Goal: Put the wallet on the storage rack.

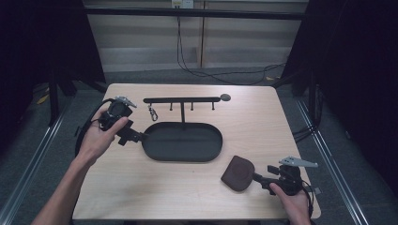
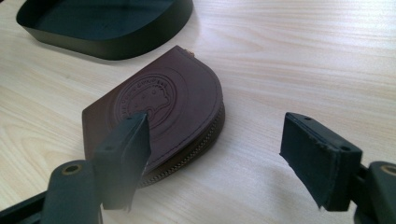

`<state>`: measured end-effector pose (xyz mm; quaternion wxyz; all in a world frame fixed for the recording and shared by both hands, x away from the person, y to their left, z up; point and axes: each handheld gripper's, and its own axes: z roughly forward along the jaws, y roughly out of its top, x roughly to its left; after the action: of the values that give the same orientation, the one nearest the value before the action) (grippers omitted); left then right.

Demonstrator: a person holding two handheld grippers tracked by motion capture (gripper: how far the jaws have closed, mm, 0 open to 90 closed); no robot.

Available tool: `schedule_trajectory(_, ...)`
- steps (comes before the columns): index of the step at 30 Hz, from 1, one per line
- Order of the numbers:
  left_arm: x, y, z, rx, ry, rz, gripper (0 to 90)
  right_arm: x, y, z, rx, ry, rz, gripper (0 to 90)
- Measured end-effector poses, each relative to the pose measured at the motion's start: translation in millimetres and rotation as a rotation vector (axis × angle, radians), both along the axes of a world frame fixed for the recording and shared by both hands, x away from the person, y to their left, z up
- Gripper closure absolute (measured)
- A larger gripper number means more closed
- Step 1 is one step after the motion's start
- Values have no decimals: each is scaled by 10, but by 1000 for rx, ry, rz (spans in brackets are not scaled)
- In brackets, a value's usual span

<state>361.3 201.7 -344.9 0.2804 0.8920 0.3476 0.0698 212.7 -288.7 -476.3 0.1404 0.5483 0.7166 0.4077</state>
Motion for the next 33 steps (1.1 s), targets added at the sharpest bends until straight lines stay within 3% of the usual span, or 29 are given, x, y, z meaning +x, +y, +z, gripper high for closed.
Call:
schedule_trajectory(2, -32, 24, -61, -22, -12, 5, 171, -1, -1, 4, 5, 1, 2, 245)
schedule_trajectory(3, -49, 82, -178, -52, 7, 22, 167, 1, 2, 4, 7, 4, 9, 245)
schedule_trajectory(4, -73, 95, -232, -37, -15, 53, 168, 0, 4, 4, 6, 4, 9, 245)
schedule_trajectory(5, -97, 113, -284, -52, -31, 83, 175, 1, 5, 5, 7, 3, 8, 245)
schedule_trajectory(7, -131, 152, -380, -67, -22, 103, 185, 2, 1, 7, 14, 2, 6, 245)
schedule_trajectory(8, -159, 162, -417, -74, -43, 117, 178, 3, -3, 8, 16, 0, -3, 245)
schedule_trajectory(10, -180, 171, -449, -86, -48, 125, 179, 5, -11, 8, 20, 0, -6, 245)
schedule_trajectory(11, -236, 188, -474, -84, -74, 132, 187, 5, -21, 3, 19, 5, -14, 246)
schedule_trajectory(16, -366, 248, -547, -107, -116, 174, 188, -5, -17, 6, 6, 9, -20, 246)
schedule_trajectory(17, -415, 268, -576, -108, -107, 171, 196, -12, -10, 12, 1, 5, -21, 245)
schedule_trajectory(21, -592, 344, -725, -193, -78, 197, 189, -14, -11, 18, -2, 3, -28, 243)
schedule_trajectory(24, -671, 328, -844, -172, -73, 231, 206, -15, -26, 27, 13, -8, -31, 241)
schedule_trajectory(26, -699, 314, -880, -164, -71, 227, 234, -19, -30, 32, 21, -13, -31, 242)
schedule_trajectory(27, -779, 282, -940, -153, -94, 222, 234, -19, -29, 41, 33, -20, -27, 244)
schedule_trajectory(31, -954, 261, -1002, -151, -101, 194, 234, -17, -20, 52, 41, -11, -16, 254)
schedule_trajectory(33, -1048, 260, -1033, -172, -103, 201, 233, -6, -16, 60, 48, 7, -9, 266)
